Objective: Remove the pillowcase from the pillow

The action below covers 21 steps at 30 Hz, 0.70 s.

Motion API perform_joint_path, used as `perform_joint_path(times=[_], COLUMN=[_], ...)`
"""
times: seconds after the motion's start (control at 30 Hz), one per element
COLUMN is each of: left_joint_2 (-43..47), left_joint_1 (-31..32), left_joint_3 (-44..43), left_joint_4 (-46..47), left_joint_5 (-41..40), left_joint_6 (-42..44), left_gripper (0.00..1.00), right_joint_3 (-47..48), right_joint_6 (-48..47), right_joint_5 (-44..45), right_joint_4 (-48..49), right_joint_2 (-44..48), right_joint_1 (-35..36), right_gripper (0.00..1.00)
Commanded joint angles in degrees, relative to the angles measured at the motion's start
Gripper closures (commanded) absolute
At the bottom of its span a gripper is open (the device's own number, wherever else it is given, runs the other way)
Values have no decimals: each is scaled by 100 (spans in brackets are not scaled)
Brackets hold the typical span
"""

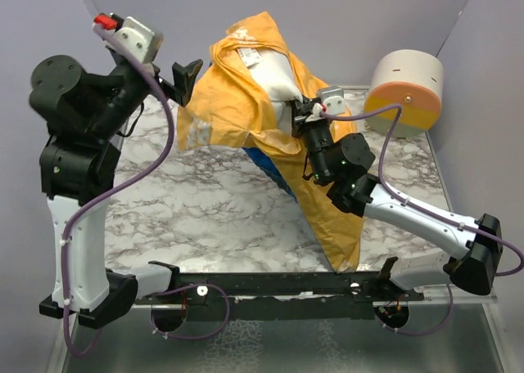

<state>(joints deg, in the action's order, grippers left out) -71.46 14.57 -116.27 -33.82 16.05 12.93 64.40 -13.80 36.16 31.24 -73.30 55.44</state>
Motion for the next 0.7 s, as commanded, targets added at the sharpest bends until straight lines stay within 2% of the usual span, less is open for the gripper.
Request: perform_joint_path(times=[0.0,0.07,0.13,0.2,0.27,0.4,0.5,0.67], left_joint_2=[-16,-55,-132,-367,-659,-908,-978,-1089], left_joint_1=[-53,-48,-50,-43,-26,189,477,551], left_joint_3=[-389,-281,-249,-524,-777,-382,54,354], left_joint_4=[-620,-533,-129,-139,-768,-1315,-1223,-773], left_joint_5=[1824,2437,2577,2624,2457,1417,411,-1054], left_joint_6=[-780,-1390,-1972,-2100,-1820,-1181,-989,-885], left_gripper=[1,1,1,1,1,1,1,2], right_joint_3=[593,785,965,1151,1374,1781,2032,2049], right_joint_6=[69,193,283,351,414,498,582,641], right_joint_5=[454,387,385,410,386,350,353,416], right_joint_4=[323,279,261,245,194,86,-38,25], right_joint_2=[-346,-549,-764,-968,-1155,-1489,-1704,-1778], right_joint_1=[-151,-153,-148,-148,-148,-148,-151,-145], right_gripper=[99,99,99,99,99,99,99,99])
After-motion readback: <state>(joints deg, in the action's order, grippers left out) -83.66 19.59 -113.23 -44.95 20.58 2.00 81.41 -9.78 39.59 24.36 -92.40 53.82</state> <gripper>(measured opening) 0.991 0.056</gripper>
